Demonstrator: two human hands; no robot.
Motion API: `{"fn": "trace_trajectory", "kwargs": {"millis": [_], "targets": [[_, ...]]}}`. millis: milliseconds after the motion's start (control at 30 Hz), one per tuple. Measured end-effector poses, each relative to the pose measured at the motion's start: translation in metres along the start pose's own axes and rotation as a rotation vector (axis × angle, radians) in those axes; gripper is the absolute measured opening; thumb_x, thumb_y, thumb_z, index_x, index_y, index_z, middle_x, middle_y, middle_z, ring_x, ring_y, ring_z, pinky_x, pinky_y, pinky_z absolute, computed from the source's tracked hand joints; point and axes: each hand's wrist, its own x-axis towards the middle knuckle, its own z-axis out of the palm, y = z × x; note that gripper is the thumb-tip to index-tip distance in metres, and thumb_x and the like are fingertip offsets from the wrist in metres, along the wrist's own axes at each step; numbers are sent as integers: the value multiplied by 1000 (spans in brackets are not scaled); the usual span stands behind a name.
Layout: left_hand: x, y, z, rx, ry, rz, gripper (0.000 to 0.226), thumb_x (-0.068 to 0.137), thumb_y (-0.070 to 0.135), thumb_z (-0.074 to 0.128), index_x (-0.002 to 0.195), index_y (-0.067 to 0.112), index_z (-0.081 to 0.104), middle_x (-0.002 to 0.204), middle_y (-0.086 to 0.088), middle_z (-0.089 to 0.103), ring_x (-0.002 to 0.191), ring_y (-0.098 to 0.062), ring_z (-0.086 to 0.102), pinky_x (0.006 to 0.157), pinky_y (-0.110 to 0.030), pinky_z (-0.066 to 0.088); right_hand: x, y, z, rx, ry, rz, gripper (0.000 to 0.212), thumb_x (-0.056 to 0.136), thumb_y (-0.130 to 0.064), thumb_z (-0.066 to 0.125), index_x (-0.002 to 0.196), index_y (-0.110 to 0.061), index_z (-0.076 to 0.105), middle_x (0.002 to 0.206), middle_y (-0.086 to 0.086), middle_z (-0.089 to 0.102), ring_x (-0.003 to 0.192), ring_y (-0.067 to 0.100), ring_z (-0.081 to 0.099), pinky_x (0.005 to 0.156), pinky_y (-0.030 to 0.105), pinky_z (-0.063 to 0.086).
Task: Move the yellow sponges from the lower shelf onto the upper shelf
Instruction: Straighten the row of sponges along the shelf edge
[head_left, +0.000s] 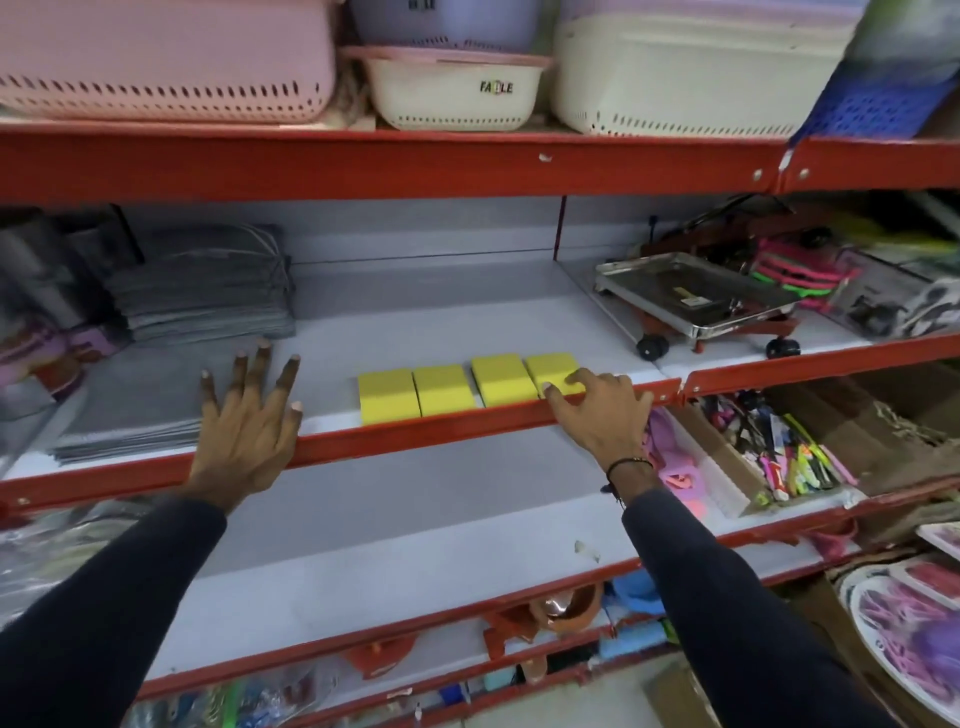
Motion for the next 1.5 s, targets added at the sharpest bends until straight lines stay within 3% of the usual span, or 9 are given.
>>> {"fn": "trace_trajectory", "kwargs": {"millis": [100, 267, 433, 667, 867, 1033, 1233, 1400, 1500], "targets": [[-1, 28, -7, -49, 36, 80, 71, 99, 39, 33, 156, -4, 39, 164, -27, 39, 148, -46, 41, 122, -64, 25, -2, -24, -8, 68, 40, -114, 54, 80, -54, 52, 123, -25, 66, 126, 6, 70, 122, 32, 58, 95, 47, 41], [4, 103, -10, -107, -140, 297, 89, 82, 45, 46, 150, -11, 44, 155, -33, 47, 143, -47, 49, 123, -52, 34, -19, -96, -1, -51, -264, -611, 65, 89, -33, 51, 152, -19, 41, 162, 6, 41, 152, 25, 34, 124, 58, 18], [-15, 129, -3, 2, -254, 237, 91, 62, 29, 58, 142, -13, 54, 150, -34, 54, 139, -45, 56, 118, -53, 40, -44, -107, 21, -53, -325, -658, 58, 91, -19, 53, 148, -13, 45, 161, 8, 42, 151, 24, 35, 129, 55, 7], [-16, 137, -14, -46, -250, 182, 90, 87, 28, 50, 164, -3, 14, 174, -23, 10, 163, -32, 10, 133, -38, 3, -52, -113, 20, 54, -364, -597, 57, 92, -9, 49, 148, -8, 45, 159, 12, 44, 149, 27, 38, 129, 45, 17], [-15, 135, -15, -14, -286, 185, 92, 89, 27, 53, 165, 0, 9, 176, -20, 4, 164, -29, 4, 132, -36, 0, -31, -103, -1, 71, -331, -506, 59, 89, -18, 53, 146, -8, 46, 150, 16, 55, 143, 32, 44, 124, 50, 23], [-15, 136, -17, -14, -308, 189, 93, 90, 29, 53, 166, 1, 7, 176, -18, 2, 164, -29, 3, 132, -37, 0, -5, -69, -6, -179, -414, -429, 56, 93, -28, 48, 145, -5, 45, 157, 15, 45, 147, 31, 39, 126, 52, 20], [-15, 135, -13, -20, -295, 193, 93, 89, 29, 53, 165, 0, 8, 176, -19, 4, 164, -29, 4, 133, -38, 1, -26, -65, 5, -79, -320, -462, 35, 88, -14, 47, 117, 0, 62, 129, 18, 65, 120, 38, 60, 105, 44, 48], [-13, 135, -12, -25, -291, 197, 94, 89, 28, 54, 165, 0, 8, 176, -19, 3, 164, -29, 3, 134, -37, 1, -33, -71, 5, -18, -341, -428, 40, 89, -11, 47, 125, -1, 61, 135, 17, 63, 125, 36, 57, 108, 44, 46], [-14, 134, -11, -20, -290, 207, 93, 90, 30, 54, 166, 1, 7, 176, -18, 2, 164, -28, 2, 133, -36, 0, -27, -67, -6, 15, -346, -388, 56, 88, -24, 45, 142, -9, 52, 146, 17, 58, 133, 36, 53, 113, 45, 39]]}}
